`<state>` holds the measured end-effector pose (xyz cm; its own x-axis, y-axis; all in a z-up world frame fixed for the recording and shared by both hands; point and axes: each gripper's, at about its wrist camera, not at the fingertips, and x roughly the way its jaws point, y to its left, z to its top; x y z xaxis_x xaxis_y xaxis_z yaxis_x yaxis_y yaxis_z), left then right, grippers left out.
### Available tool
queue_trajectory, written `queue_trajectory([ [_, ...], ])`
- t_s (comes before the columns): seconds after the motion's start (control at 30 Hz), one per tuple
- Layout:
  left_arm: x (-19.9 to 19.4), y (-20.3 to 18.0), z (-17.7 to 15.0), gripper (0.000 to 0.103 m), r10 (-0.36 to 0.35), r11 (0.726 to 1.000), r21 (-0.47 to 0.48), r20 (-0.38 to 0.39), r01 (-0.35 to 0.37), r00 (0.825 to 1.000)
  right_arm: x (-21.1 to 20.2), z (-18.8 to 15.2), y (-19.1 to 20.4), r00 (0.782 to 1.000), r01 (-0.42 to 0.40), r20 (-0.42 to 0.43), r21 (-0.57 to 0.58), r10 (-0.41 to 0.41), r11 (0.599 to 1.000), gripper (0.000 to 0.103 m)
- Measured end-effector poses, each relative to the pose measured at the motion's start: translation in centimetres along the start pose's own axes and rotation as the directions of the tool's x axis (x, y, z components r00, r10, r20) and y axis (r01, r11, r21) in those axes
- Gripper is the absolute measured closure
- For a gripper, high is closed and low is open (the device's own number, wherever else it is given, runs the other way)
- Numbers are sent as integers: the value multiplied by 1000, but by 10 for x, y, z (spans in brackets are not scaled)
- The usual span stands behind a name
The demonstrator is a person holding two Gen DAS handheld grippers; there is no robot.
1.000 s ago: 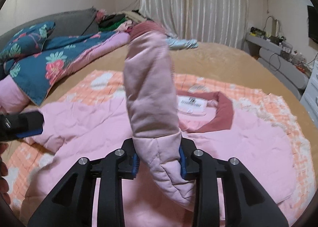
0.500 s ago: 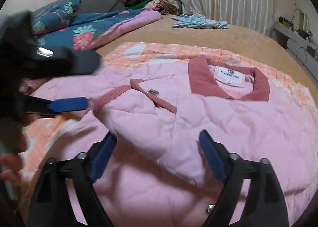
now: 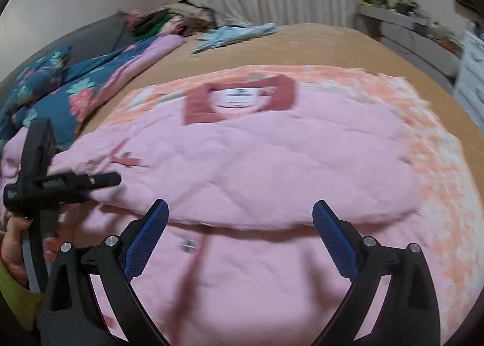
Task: Fold large clothes
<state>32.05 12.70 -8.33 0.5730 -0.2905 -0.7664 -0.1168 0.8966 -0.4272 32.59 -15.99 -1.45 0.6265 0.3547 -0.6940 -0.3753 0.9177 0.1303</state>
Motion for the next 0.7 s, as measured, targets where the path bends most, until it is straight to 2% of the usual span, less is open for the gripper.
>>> queue_trajectory([
  [0.03, -1, -6, -2, 75, 24, 999, 47, 22, -25, 999, -3, -3, -7, 1000, 12, 1, 10, -12, 1000, 8],
  [0.13, -11, -13, 0, 88, 52, 992, 109, 79, -61, 995, -7, -9, -31, 999, 46, -4, 42, -46, 998, 8],
  [0.33, -52, -12, 20, 92, 37, 988, 137, 228, -70, 973, -9, -4, -65, 997, 78, 13, 88, -79, 993, 8],
  [0.5, -48, -15, 25, 92, 57, 987, 131, 248, -92, 967, 9, 10, -77, 995, 95, -9, 91, -94, 991, 8],
  [0.6, -33, -8, 25, 92, 97, 986, 113, 216, -124, 972, 21, 14, -80, 994, 109, -33, 78, -106, 991, 8],
  [0.7, -15, 2, 19, 92, 135, 985, 90, 152, -150, 979, 31, 13, -85, 994, 104, -51, 107, -99, 989, 8],
])
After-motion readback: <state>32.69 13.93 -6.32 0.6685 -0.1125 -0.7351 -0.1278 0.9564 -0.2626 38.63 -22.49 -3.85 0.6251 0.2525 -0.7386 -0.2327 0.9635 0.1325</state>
